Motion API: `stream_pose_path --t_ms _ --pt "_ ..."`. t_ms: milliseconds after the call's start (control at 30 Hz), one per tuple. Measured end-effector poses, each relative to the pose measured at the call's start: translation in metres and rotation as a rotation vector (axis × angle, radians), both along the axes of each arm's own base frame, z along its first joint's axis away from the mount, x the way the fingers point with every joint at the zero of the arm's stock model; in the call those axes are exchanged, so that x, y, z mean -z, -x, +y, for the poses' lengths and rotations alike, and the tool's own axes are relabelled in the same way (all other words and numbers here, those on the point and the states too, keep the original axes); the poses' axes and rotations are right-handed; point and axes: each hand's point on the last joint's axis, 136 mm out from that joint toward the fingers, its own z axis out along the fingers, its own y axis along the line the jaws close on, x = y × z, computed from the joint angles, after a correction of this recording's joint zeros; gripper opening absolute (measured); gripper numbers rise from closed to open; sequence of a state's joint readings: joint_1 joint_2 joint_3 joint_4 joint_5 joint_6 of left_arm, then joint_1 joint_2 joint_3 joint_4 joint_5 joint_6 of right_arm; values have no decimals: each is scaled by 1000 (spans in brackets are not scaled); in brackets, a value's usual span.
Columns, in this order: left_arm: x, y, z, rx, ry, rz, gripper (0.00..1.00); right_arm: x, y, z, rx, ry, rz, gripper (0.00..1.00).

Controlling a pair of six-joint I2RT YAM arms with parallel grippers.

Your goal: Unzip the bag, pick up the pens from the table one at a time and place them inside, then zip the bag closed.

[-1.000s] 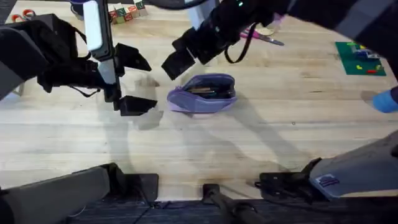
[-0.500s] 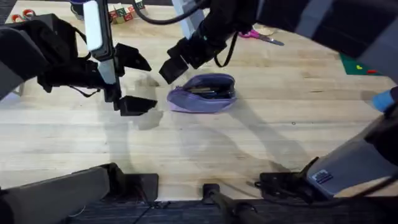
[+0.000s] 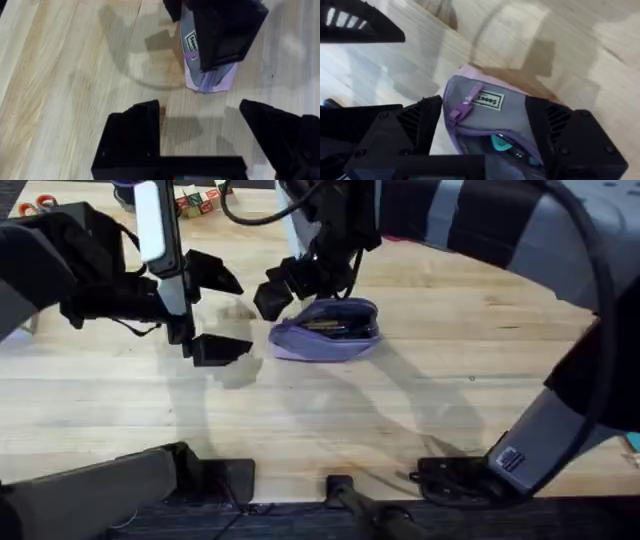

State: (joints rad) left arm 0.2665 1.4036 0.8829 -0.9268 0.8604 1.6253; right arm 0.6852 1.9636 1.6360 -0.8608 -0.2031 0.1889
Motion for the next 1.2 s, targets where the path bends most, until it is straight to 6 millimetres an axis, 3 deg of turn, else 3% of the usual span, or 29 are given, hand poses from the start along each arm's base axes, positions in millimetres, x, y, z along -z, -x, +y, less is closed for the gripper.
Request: stream_pose_path --t_ms 233,400,600,800,867,1000,1200 --pt "0 0 0 0 0 0 993 -1 12 10 16 -15 38 985" --pt "0 0 0 0 0 0 994 -1 22 18 -4 -17 46 895" --pt "0 0 0 0 0 0 993 0 21 16 7 -3 45 641" --pt "0 0 0 1 -1 -1 993 2 26 13 7 9 64 491" --pt "0 0 0 2 -1 -2 993 1 27 14 5 5 69 390" --pt "0 0 0 2 -1 -2 993 1 30 17 -2 -4 75 75" --pt "0 0 0 2 -1 -2 993 0 30 17 0 -3 76 34"
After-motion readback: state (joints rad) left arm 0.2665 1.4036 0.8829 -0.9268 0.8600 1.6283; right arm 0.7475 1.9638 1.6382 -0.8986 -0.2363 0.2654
